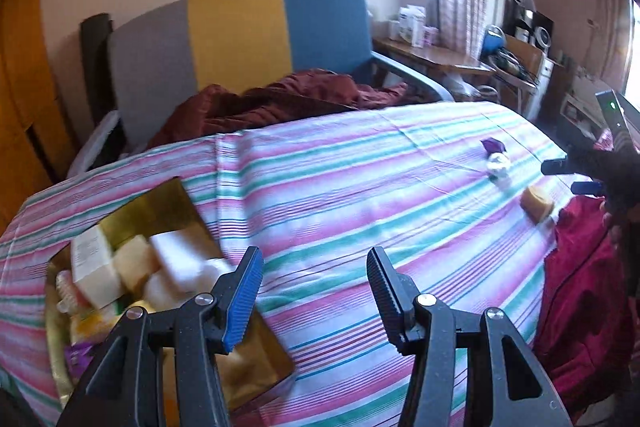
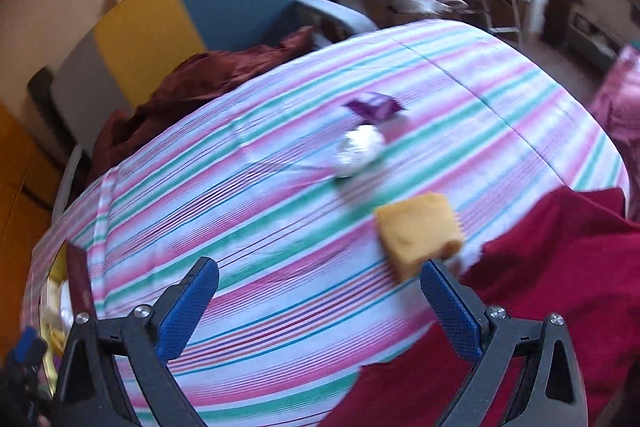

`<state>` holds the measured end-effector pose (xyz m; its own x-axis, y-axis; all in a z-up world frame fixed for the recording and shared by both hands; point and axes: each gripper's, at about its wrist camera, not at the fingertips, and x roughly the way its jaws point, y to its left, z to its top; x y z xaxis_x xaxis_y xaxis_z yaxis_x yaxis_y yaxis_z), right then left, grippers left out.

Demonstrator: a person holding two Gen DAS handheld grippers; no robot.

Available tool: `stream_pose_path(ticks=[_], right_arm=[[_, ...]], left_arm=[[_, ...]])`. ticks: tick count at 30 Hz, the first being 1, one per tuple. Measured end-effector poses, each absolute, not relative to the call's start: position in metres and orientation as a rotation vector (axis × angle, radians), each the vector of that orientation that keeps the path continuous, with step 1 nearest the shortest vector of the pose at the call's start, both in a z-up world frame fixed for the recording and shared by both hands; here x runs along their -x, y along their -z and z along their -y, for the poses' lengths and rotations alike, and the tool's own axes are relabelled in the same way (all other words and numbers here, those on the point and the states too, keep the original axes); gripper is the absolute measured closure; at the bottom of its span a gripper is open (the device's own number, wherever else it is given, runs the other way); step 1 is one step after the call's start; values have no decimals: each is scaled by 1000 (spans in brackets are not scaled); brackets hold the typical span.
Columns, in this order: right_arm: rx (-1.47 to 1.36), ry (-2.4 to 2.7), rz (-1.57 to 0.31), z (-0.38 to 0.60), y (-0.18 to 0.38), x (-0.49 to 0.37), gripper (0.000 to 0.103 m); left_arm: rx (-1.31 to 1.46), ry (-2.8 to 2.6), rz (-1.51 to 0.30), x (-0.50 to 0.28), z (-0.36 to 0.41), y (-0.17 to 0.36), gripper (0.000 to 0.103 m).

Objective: Organize objects
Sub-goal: 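Grasp the white plastic bundle with the left gripper while the right gripper grasps the yellow sponge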

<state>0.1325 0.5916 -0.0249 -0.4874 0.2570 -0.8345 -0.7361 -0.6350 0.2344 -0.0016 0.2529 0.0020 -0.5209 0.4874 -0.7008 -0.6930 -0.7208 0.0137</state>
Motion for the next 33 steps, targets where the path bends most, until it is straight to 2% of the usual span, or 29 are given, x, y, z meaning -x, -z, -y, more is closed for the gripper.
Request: stream_pose_path(ticks=[8,16,17,18,19,22,28,33], right_arm=[[1187,-2029,-748,-631,46,-128,0],[1368,-1920,-627,-654,82,-107,0],[1405,-1912,-591,-653,87,-104,4],[1428,-1910,-571,-653,92,-100,24],[1450,-1900,-562,-652,97,-99,38],[1420,-1916,-554,-650,95,-102,39],[1105,-1985,-711,-666,64,-134,40],[995,-1966,-757,-675,56,-146,40]], left_arm=[[961,-2117,-406,4,-300,13,49],[1014,-2000,-426,6,-343,28,49],[1016,-1981,-427,5,-351,29,49],[1016,-1966,-425,5,-356,30,49],[1019,-1950,-422,6,-362,31,49],[1026,-1905,-410,7,-381,33,49],[1036,-1819,-404,14,-434,42,49],[1012,-1735,-437,10,-486,52,49]])
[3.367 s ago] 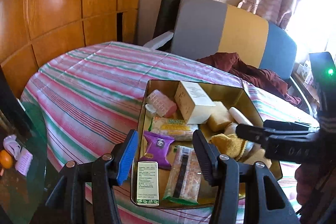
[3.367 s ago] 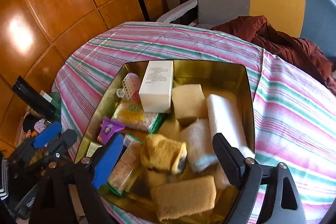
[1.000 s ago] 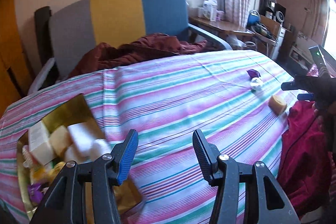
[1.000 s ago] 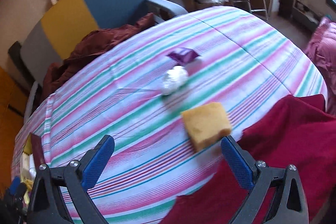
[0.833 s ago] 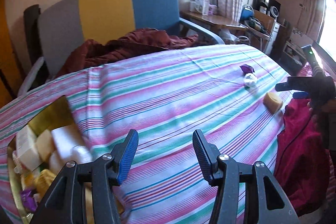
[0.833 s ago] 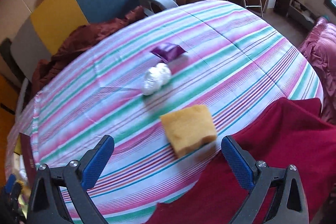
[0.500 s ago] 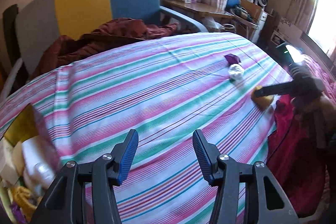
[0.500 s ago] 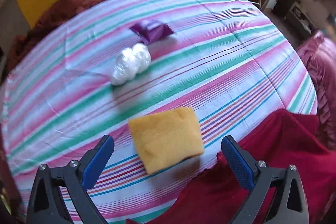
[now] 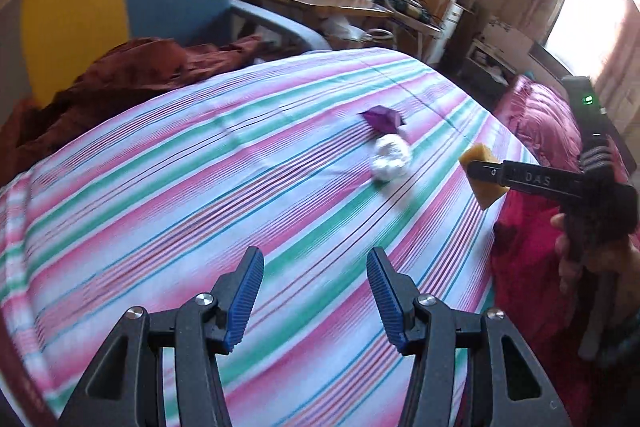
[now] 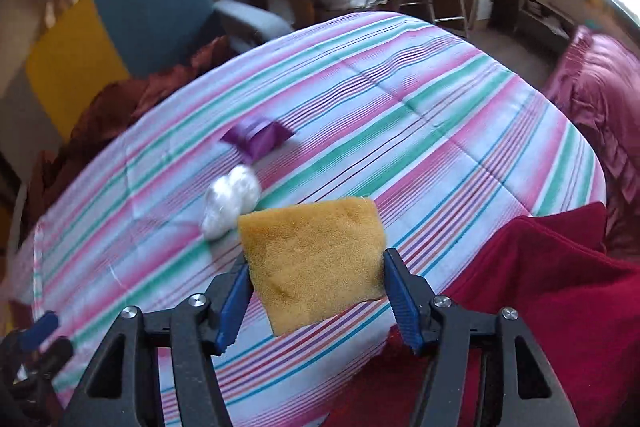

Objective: Organize objects
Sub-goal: 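Grasp the white plastic bundle with the left gripper while the right gripper grasps the yellow sponge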

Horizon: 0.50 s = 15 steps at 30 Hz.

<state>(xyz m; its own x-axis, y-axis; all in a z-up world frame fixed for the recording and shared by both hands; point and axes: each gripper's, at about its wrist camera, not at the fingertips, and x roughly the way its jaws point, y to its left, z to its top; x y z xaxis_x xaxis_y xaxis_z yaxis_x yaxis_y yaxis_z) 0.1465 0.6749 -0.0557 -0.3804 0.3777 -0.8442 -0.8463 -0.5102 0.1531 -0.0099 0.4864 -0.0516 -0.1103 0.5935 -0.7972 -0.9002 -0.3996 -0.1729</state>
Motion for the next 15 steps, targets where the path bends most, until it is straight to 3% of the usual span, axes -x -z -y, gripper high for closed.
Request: stream_pose_path(ticks=[7,15], right_arm=[[1015,-1935,-703,-674,54,-146,39],[970,-1930,-809,-687,57,-158,39]], left_arm=[[975,-1656,-464,5,-559,63,49],[984,-1580,-470,2,-625,77,49]])
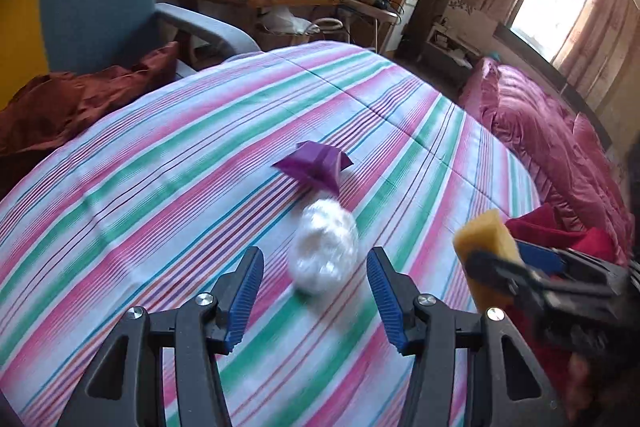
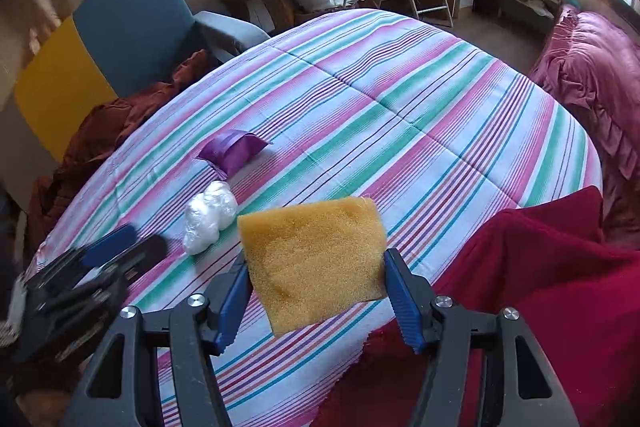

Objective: Organize objects
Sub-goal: 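Grasp the white plastic bundle with the left gripper while the right gripper grasps the yellow sponge, then carry the plastic bundle and sponge over the gold tray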

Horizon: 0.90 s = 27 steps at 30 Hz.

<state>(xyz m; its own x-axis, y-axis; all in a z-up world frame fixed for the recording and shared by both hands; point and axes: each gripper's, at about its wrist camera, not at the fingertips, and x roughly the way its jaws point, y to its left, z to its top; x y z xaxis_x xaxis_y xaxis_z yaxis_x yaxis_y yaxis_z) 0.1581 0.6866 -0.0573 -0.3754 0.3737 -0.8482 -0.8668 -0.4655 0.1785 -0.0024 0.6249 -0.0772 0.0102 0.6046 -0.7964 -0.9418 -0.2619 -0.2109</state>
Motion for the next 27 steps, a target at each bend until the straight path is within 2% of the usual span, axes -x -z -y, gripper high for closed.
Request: stream_pose_path(ticks=[4,5,6,10,17,27], right_arm=[[977,-1937,-827,-687,60,-156,38],[979,-1942,-829,-686,61,-156,38],[981,-1949,-825,-686,61,-155,38],[996,-1964,-819,-687,64,-151,38],[1047,-2158,-751,-662,57,-127,38],[1312,-2314,-454,-606,71,-83,38]], left_arm=[[998,-1568,-518,1,-653,94,49],[1007,-1571,-529,2,-658,100,52],[1026,-1571,-548,4,-663,107,67],[1033,-1579,-509,6,-643,109,68],[1057,-1741,-514,12,-545,107,68],[1113,-1939,-482,19,-432,100,68]])
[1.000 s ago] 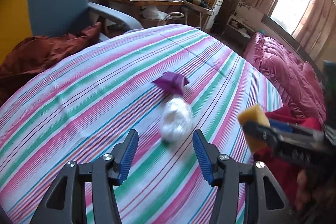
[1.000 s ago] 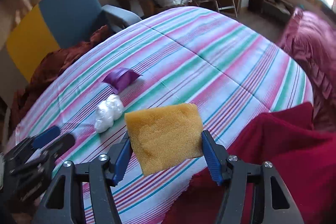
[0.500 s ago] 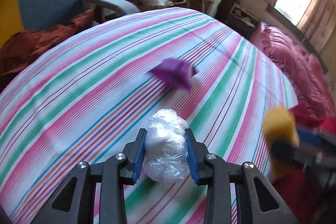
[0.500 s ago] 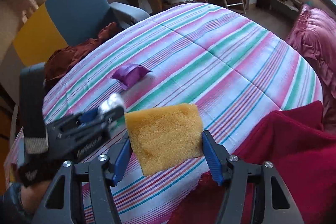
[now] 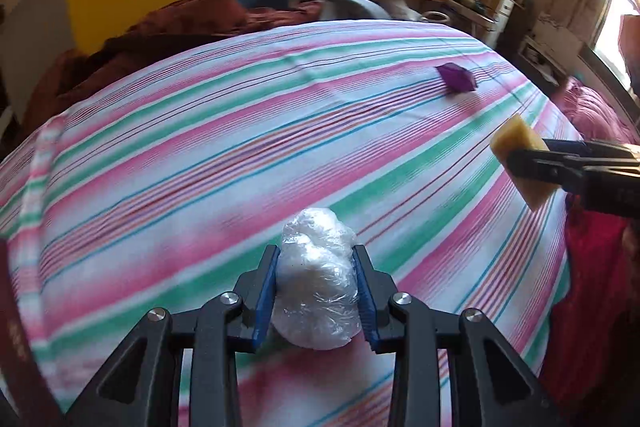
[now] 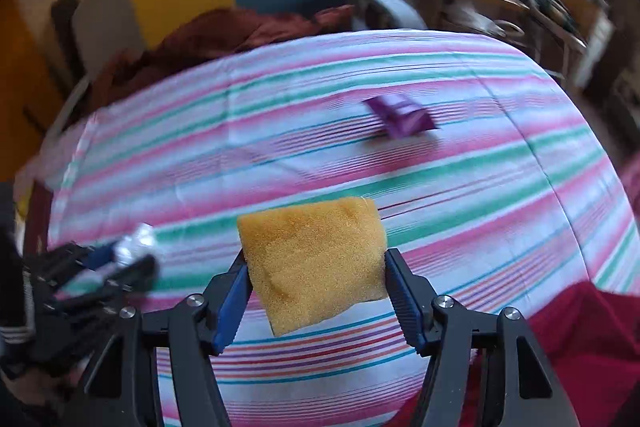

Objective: Organize objects
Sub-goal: 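Carry the plastic bundle and sponge over the gold tray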

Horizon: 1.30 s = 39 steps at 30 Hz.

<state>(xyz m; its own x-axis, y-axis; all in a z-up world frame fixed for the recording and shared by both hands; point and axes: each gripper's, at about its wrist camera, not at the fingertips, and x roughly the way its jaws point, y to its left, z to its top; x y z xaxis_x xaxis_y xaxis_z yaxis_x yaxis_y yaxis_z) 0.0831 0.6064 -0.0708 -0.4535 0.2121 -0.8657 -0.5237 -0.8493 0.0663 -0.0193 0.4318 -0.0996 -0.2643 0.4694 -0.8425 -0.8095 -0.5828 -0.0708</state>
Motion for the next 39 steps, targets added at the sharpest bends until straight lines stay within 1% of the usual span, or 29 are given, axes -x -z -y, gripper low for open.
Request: stream_pose_path(ticks=[8,19,31,39], right_arm=[[1444,-2353,-317,-582,84,-68,38],[1520,-2372,-267,-561,90,-55,38],[1513,-2583,-260,-470,60,-9,38],[1473,-2802,-211,-381,26,23,38]], left_arm=[[1053,-2027,-431,10,-376,71,68],[945,-2146,-342,5,-315,26,68],[951,-2255,-219,17,-248,11,68],[988,-2361,-71,26,-169,5,68]])
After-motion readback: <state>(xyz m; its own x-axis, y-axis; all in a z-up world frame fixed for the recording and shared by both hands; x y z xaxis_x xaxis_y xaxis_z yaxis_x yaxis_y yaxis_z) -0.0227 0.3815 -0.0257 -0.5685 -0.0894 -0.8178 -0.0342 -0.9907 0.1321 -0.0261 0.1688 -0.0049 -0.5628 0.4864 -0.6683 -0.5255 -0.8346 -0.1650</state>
